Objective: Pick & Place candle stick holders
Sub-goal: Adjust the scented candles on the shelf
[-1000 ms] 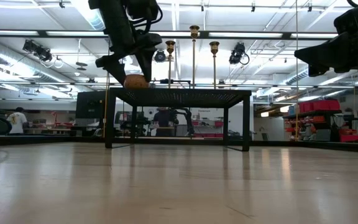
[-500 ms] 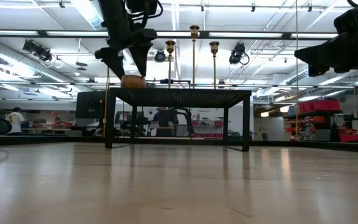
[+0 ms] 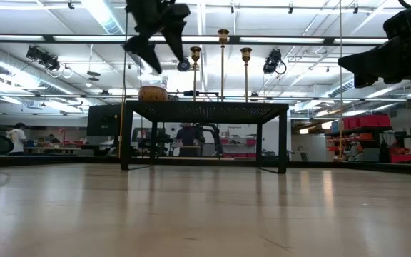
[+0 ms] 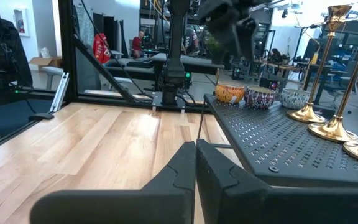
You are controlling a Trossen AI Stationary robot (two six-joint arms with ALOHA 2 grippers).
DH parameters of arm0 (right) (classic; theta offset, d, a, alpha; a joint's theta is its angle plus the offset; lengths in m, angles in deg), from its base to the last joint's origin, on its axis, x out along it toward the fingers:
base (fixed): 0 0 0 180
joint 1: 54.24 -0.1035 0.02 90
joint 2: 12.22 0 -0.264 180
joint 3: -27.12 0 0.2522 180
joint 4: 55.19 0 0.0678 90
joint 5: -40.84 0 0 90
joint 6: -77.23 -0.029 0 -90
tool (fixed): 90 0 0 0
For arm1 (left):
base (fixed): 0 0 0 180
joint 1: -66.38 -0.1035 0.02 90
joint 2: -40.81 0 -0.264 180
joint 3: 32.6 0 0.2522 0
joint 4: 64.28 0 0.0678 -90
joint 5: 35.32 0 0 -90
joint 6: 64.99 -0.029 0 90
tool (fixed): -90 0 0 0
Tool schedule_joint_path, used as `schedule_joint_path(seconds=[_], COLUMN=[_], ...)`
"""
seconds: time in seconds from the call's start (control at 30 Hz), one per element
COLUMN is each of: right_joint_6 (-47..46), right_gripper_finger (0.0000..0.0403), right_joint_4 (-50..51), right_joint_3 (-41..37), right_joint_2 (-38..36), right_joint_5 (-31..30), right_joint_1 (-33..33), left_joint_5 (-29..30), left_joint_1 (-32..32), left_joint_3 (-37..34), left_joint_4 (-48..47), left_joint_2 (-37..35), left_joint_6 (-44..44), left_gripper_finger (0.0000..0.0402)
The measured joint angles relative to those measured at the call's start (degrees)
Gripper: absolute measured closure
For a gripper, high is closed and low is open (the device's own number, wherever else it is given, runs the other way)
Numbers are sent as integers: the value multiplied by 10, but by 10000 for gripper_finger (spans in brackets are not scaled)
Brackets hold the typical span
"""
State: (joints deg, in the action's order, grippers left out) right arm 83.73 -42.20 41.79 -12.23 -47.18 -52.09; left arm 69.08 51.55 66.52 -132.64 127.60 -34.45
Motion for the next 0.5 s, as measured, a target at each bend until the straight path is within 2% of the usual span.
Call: schedule_joint_path(seconds=[0.17, 0.5], right_joint_6=[0, 0], right_gripper_finger=[389, 389], right_joint_4=[0, 0], right_joint_3=[0, 0], right_joint_2=[0, 0], right_joint_5=[0, 0], right_joint_1=[0, 0], left_joint_5=[-13, -31], left_joint_1=[0, -17], left_joint_3=[7, 5], left_joint_4=[58, 66], left_joint_2=[0, 14], left_joint_6=[-108, -226], left_gripper_finger=[40, 91])
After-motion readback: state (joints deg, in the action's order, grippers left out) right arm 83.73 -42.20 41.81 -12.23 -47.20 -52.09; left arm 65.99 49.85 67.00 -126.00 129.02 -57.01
